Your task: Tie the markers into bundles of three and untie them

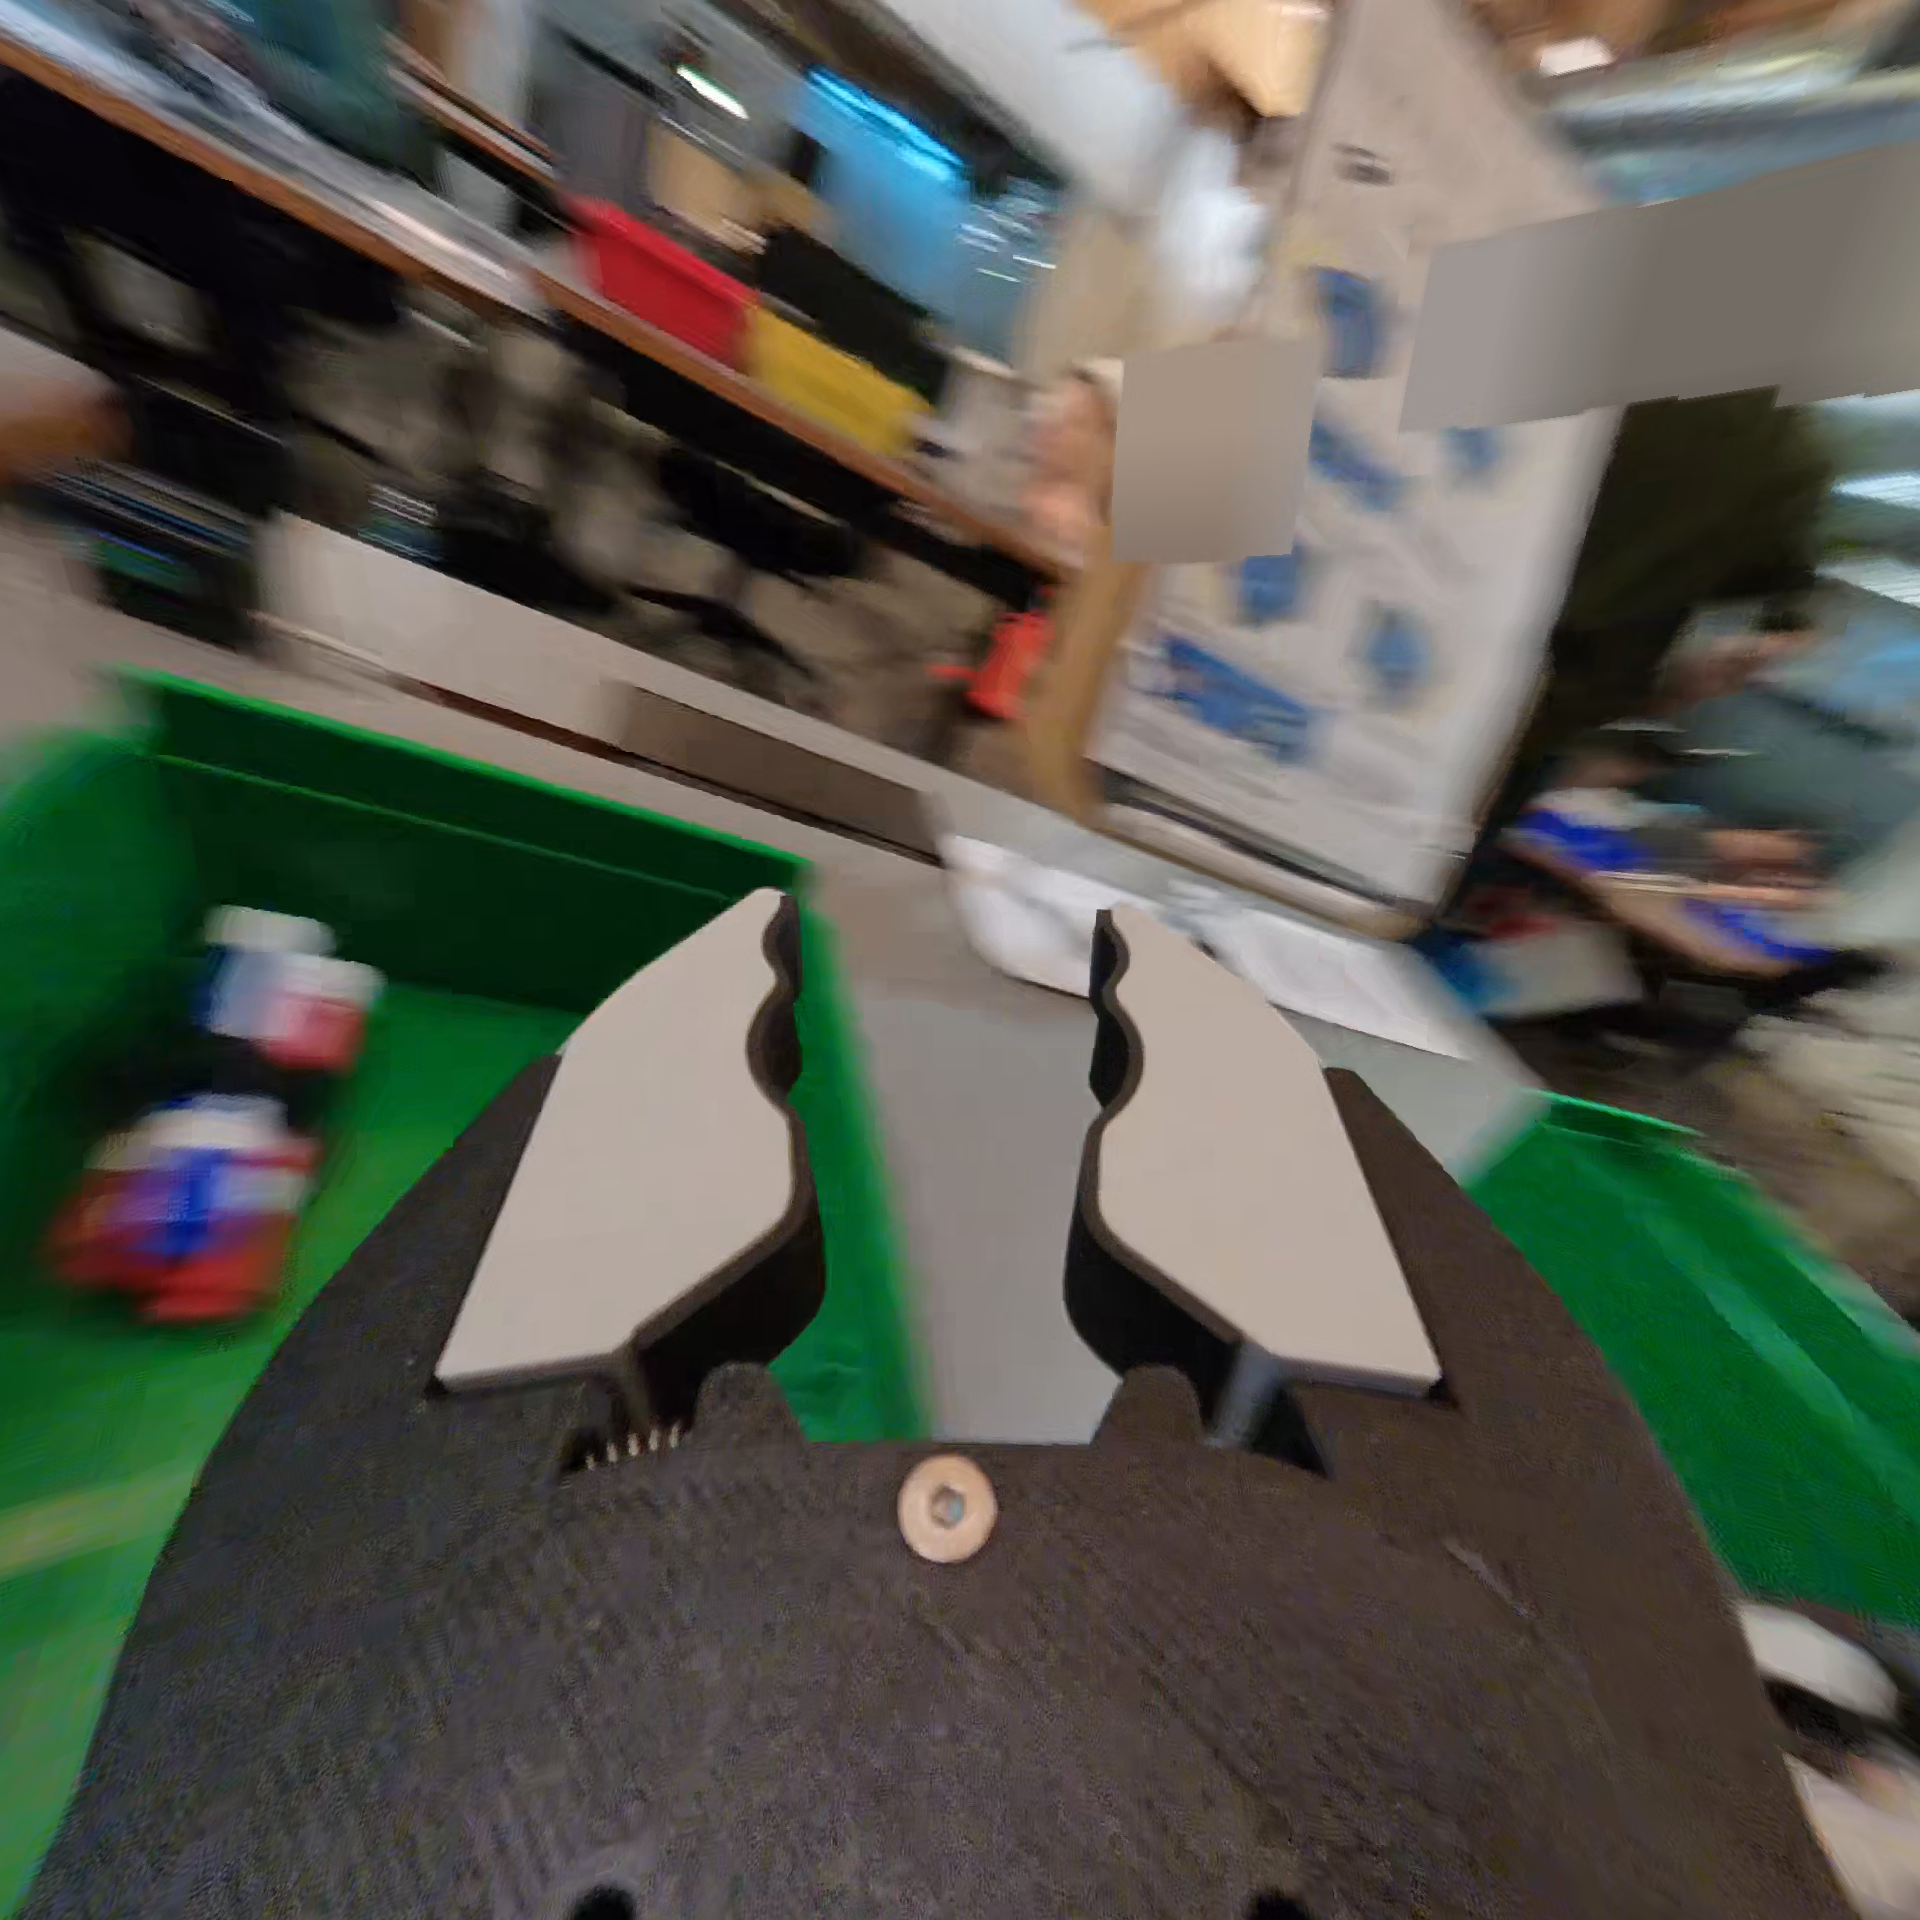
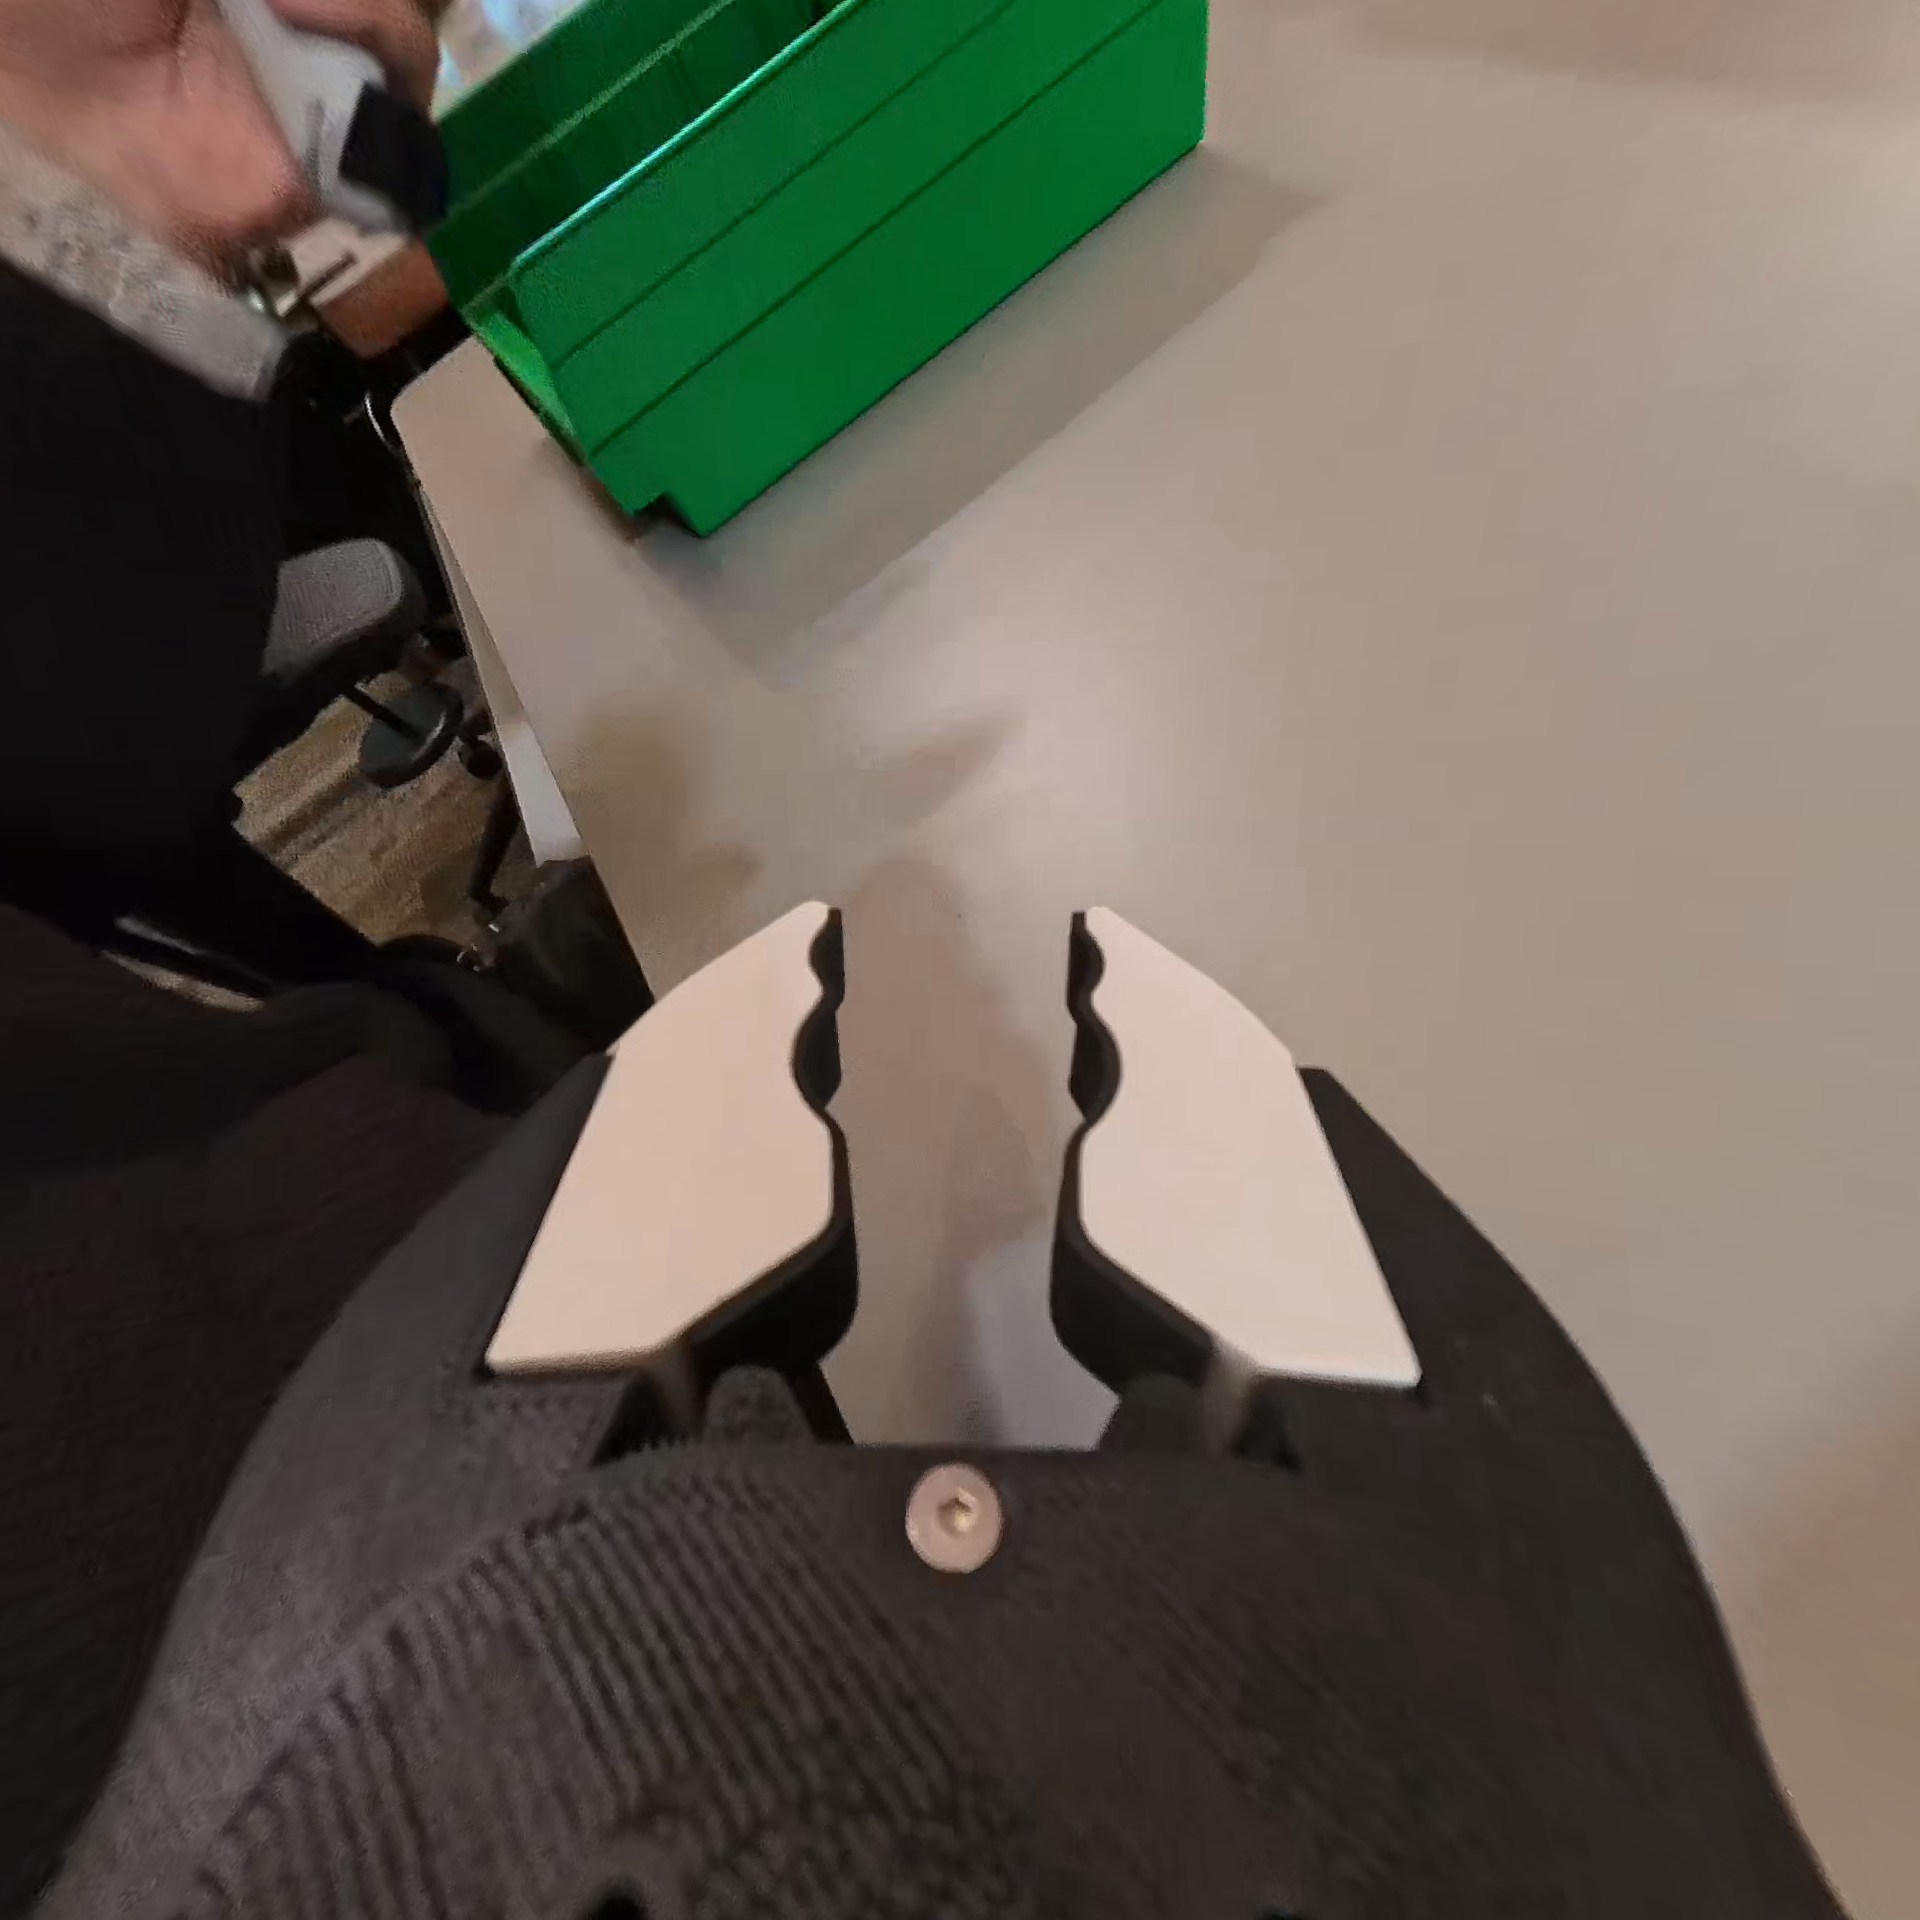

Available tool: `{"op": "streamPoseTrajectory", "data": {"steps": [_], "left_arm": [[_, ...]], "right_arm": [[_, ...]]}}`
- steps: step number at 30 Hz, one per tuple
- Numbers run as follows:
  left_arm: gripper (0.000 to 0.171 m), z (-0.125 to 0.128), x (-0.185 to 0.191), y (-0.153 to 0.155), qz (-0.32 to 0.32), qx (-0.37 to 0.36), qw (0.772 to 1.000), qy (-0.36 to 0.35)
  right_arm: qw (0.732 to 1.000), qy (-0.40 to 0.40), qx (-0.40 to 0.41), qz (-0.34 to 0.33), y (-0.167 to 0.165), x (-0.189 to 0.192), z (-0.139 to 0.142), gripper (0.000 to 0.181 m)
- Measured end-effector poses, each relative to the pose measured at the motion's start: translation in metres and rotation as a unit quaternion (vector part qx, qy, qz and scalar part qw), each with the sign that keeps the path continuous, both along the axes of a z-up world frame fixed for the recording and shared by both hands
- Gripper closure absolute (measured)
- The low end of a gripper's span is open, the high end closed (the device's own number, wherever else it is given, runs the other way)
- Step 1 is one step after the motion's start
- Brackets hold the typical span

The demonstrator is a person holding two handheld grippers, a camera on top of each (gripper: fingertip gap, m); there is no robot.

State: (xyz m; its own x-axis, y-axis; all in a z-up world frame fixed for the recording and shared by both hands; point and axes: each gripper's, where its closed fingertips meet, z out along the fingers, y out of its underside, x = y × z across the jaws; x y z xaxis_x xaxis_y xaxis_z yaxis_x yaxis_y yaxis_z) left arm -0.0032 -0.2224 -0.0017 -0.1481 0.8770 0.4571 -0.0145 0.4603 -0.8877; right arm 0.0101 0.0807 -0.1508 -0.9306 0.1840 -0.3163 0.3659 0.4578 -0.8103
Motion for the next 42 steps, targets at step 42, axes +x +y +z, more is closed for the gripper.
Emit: {"op": "streamPoseTrajectory", "data": {"steps": [42], "left_arm": [[0.149, -0.119, -0.028, -0.112, 0.067, -0.144, 0.941, -0.297]], "right_arm": [[0.997, -0.058, 0.008, 0.045, -0.011, 0.003, -0.007, 0.139]]}}
